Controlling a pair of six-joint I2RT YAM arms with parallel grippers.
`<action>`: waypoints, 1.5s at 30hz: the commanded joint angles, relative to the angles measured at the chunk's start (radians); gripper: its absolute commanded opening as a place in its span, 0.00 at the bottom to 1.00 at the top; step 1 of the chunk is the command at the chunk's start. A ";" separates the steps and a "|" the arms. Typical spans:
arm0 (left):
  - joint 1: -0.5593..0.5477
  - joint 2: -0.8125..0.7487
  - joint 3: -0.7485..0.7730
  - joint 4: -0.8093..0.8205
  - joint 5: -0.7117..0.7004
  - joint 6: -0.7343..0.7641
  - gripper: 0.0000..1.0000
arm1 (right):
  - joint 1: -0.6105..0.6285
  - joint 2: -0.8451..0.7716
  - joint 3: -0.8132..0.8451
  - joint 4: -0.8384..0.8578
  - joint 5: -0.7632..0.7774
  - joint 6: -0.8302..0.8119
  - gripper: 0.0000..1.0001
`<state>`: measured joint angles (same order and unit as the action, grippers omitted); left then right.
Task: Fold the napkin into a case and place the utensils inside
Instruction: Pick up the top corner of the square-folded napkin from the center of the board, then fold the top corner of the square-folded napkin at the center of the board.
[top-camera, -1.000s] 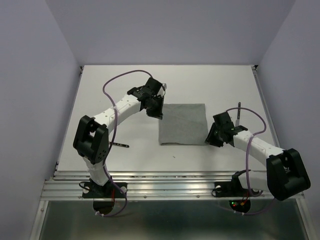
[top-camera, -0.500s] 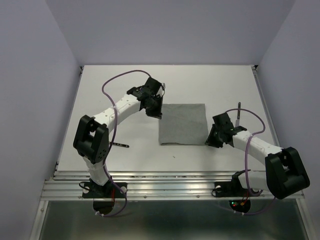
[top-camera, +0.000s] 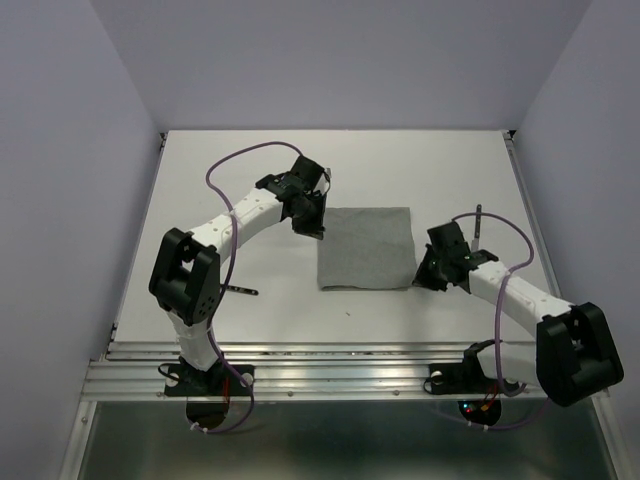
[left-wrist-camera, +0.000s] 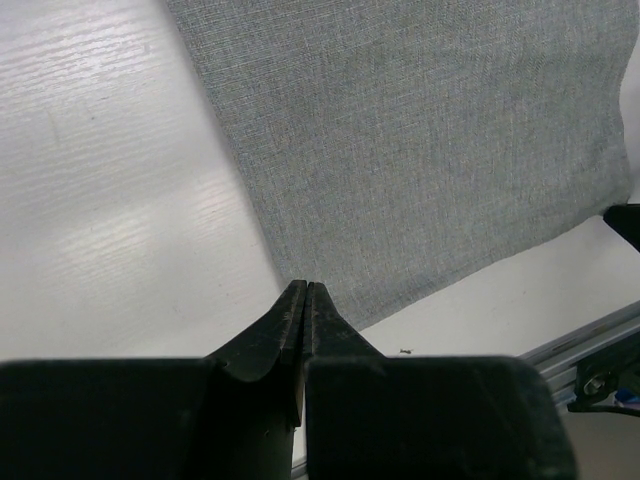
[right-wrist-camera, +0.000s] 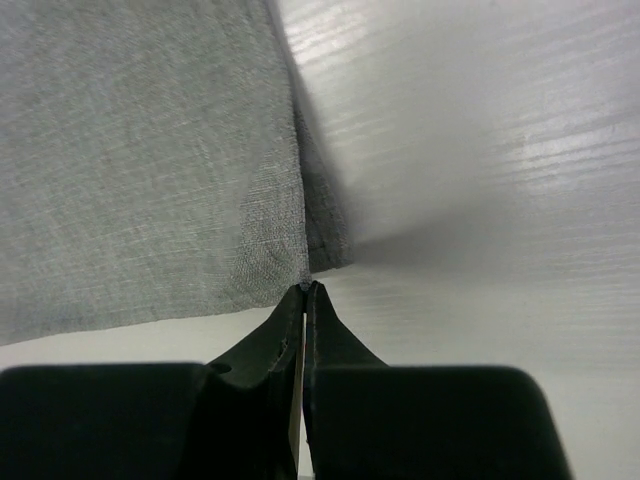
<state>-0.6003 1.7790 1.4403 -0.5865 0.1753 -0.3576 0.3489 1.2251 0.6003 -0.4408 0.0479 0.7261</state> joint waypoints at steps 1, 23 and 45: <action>0.007 -0.013 0.017 0.008 -0.014 -0.010 0.10 | 0.009 -0.032 0.094 0.002 -0.016 -0.030 0.01; 0.165 -0.124 -0.058 0.027 -0.039 -0.090 0.10 | 0.124 0.631 0.756 0.195 -0.095 -0.085 0.01; 0.169 -0.138 -0.096 0.043 -0.016 -0.099 0.10 | 0.160 0.791 0.935 0.171 -0.138 -0.103 0.01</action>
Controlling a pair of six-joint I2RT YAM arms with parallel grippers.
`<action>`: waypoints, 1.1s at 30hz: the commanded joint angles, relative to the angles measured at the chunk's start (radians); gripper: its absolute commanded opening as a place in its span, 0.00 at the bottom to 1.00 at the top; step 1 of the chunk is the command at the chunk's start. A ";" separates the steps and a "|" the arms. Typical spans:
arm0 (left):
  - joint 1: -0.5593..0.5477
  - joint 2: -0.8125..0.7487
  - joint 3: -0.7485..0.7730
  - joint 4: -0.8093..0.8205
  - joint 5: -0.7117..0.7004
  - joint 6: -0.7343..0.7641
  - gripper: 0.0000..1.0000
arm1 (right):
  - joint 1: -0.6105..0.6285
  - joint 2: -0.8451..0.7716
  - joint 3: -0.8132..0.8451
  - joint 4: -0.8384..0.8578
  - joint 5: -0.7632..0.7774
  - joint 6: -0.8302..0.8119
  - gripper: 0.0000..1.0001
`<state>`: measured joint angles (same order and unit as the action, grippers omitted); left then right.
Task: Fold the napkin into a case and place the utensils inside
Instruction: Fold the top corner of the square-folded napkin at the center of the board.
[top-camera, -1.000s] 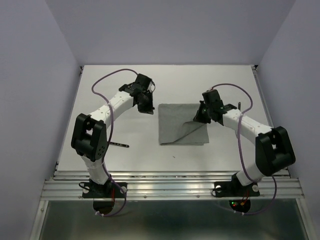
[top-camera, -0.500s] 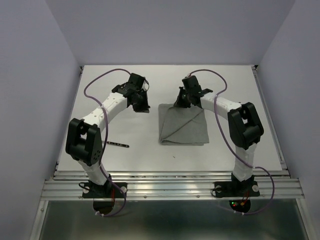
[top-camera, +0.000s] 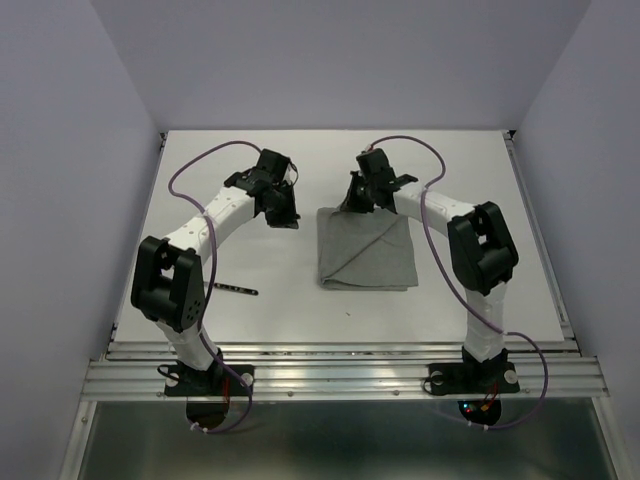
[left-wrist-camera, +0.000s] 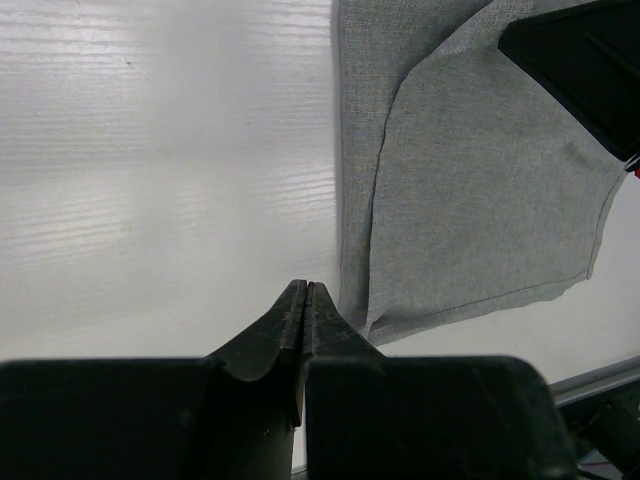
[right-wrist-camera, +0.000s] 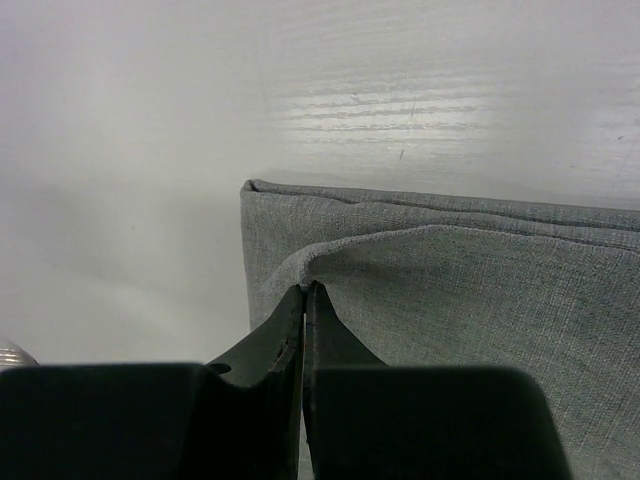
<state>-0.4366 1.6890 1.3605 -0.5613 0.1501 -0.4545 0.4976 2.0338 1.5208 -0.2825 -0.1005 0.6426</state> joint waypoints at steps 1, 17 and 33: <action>0.006 -0.051 -0.020 0.021 0.011 -0.003 0.10 | 0.012 -0.027 0.007 0.014 0.015 -0.021 0.01; 0.004 -0.020 -0.034 0.043 0.065 0.005 0.10 | 0.012 -0.454 -0.433 0.009 0.096 -0.001 0.01; -0.028 0.080 -0.005 0.041 0.131 0.046 0.10 | 0.012 -0.722 -0.711 -0.115 0.136 0.075 0.01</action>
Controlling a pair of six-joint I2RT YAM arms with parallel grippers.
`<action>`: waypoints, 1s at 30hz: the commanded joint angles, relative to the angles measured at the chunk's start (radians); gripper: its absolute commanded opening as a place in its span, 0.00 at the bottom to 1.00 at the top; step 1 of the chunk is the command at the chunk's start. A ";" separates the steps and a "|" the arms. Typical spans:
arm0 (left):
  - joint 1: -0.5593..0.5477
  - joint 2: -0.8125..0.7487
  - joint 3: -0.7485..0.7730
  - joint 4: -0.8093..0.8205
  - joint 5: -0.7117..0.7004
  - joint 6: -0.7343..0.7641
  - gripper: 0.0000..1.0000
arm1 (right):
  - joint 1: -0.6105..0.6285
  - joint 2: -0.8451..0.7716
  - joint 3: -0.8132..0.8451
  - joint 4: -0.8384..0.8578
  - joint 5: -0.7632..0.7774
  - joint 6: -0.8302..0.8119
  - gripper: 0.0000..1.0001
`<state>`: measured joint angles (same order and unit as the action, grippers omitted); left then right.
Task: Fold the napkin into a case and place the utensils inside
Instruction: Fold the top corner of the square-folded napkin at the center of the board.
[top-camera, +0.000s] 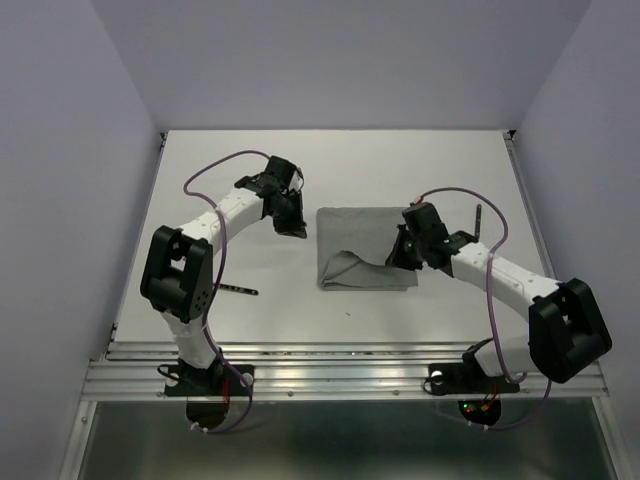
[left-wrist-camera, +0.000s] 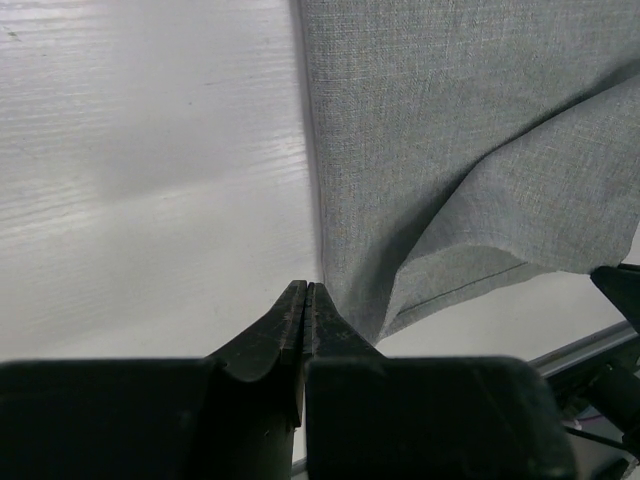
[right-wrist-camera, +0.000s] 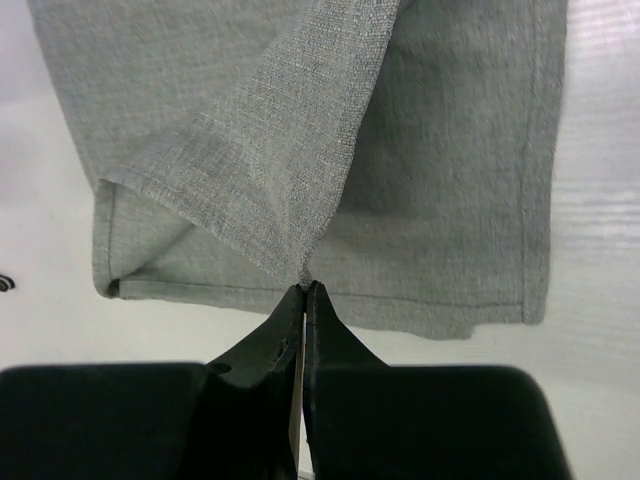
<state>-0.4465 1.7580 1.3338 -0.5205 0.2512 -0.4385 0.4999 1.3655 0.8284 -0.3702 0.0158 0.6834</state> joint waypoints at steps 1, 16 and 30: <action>-0.023 0.017 0.025 -0.001 0.042 0.035 0.10 | 0.009 -0.071 -0.029 -0.033 0.026 0.036 0.01; -0.078 0.063 -0.015 -0.006 0.163 0.092 0.10 | 0.009 -0.184 -0.127 -0.180 0.047 0.041 0.01; -0.138 0.078 -0.079 -0.009 0.218 0.149 0.10 | 0.009 -0.194 -0.114 -0.231 0.159 0.028 0.01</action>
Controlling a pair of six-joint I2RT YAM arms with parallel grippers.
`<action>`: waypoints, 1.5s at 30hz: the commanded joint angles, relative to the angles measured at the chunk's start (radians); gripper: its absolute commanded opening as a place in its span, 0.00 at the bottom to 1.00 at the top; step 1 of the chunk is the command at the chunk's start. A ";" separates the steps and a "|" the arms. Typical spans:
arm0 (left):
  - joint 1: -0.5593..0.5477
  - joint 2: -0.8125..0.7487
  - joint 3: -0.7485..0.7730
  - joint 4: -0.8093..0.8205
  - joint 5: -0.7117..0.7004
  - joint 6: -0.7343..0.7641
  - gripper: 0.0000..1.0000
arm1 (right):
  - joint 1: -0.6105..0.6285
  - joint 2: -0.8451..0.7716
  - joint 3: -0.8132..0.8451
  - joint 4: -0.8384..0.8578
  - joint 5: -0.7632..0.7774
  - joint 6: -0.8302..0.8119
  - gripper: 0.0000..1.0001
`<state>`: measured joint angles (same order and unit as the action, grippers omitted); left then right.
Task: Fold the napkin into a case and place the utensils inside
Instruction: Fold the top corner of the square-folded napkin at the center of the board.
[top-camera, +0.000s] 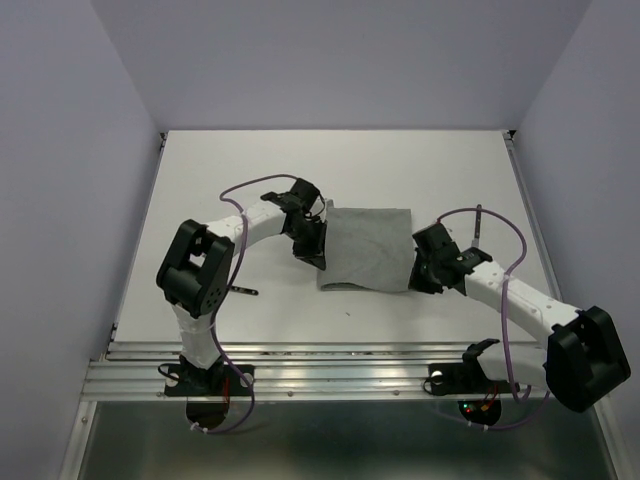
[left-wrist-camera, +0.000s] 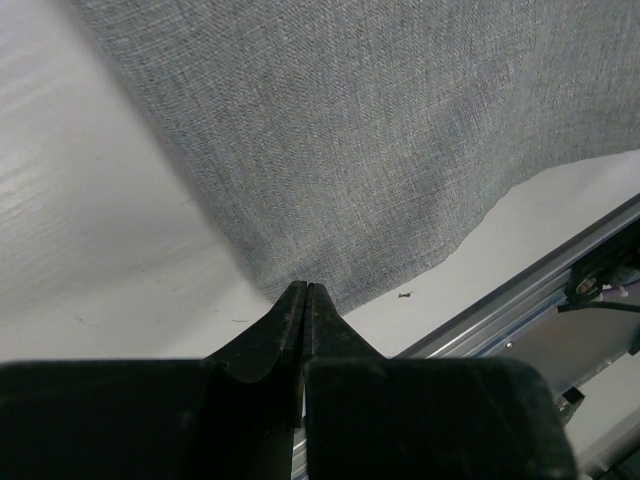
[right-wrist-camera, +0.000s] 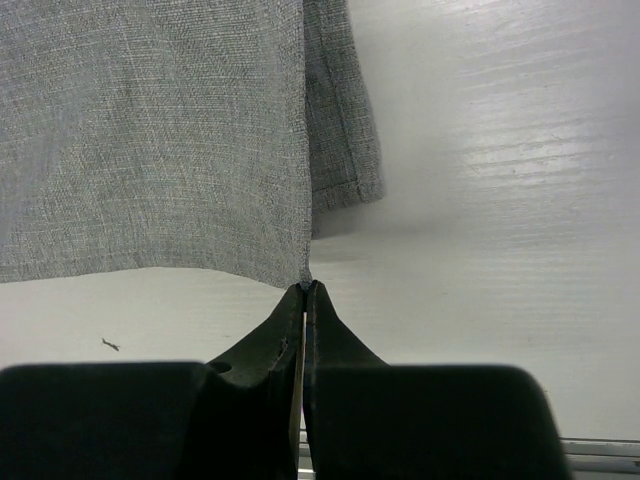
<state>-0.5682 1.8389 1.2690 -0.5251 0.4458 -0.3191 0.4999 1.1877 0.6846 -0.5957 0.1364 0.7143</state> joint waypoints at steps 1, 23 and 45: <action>-0.018 -0.001 -0.017 0.000 0.025 0.029 0.10 | 0.009 -0.016 0.035 -0.007 0.040 -0.003 0.01; -0.035 0.059 -0.042 0.017 0.014 0.043 0.10 | 0.009 0.062 0.193 0.043 0.103 -0.075 0.01; -0.036 0.042 -0.085 0.028 0.079 0.034 0.10 | 0.009 0.395 0.467 0.238 -0.073 -0.147 0.01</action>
<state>-0.5964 1.8992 1.1969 -0.4870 0.5243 -0.2932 0.4999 1.5494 1.0798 -0.4286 0.1009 0.5930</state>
